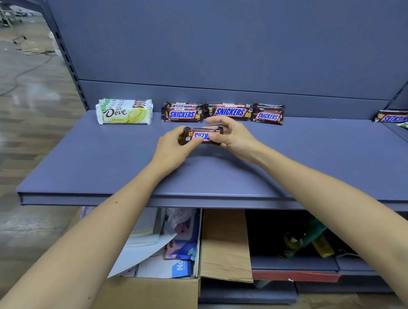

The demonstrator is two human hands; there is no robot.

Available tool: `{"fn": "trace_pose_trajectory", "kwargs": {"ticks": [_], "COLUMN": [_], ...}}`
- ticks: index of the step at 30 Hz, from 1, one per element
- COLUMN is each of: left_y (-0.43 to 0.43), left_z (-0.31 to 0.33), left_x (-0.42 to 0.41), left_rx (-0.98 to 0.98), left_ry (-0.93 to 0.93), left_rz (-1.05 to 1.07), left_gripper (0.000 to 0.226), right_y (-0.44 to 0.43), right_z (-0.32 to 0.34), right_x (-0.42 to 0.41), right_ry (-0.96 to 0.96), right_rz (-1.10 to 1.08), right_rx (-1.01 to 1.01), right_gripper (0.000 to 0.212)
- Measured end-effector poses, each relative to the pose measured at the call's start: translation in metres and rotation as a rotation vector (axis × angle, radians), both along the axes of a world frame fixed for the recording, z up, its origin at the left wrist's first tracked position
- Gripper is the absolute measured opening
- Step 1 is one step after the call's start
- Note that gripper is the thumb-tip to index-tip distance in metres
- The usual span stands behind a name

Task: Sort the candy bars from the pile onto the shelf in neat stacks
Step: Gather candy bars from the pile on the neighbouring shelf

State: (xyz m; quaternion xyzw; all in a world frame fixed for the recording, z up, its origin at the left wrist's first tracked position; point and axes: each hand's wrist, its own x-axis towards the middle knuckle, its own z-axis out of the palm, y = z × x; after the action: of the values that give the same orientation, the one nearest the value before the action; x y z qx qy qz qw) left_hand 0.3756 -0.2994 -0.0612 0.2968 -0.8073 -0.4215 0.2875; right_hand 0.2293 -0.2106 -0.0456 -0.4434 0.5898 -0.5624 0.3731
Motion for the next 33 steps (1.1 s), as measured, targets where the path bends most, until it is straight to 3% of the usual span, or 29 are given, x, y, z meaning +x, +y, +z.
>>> {"fn": "trace_pose_trajectory", "kwargs": {"ticks": [3,7,12,15,19,25,30,33], "left_y": [0.0,0.001,0.005,0.01,0.019,0.02,0.018,0.019], "left_z": [-0.001,0.003,0.014,0.015,0.016,0.01,0.006,0.0], "left_x": [-0.003,-0.004,-0.009,-0.014,-0.021,-0.022,-0.024,-0.03], "left_rx": [0.173,0.35,0.87,1.014,0.992,0.756,0.569,0.395], "left_ry": [0.099,0.214,0.424,0.475,0.424,0.287,0.18,0.103], "left_rz": [0.0,0.055,0.112,0.098,0.087,0.057,0.048,0.171], "left_gripper": [0.008,0.006,0.01,0.011,0.011,0.005,0.021,0.031], "right_y": [0.0,0.001,0.0,-0.001,-0.005,-0.005,-0.004,-0.003], "right_z": [0.001,0.003,-0.001,-0.002,-0.002,-0.004,-0.006,-0.008], "right_x": [0.0,0.0,0.001,0.009,0.021,0.025,0.015,0.006], "right_ry": [0.03,-0.113,-0.104,-0.063,-0.02,0.079,0.236,0.269], "right_rz": [-0.033,-0.084,-0.119,-0.106,-0.114,-0.245,-0.266,-0.295], "right_rx": [0.035,0.048,0.094,0.124,0.105,-0.009,-0.033,-0.02], "right_gripper": [0.02,0.008,0.011,0.014,0.008,0.007,0.019,0.024]}}
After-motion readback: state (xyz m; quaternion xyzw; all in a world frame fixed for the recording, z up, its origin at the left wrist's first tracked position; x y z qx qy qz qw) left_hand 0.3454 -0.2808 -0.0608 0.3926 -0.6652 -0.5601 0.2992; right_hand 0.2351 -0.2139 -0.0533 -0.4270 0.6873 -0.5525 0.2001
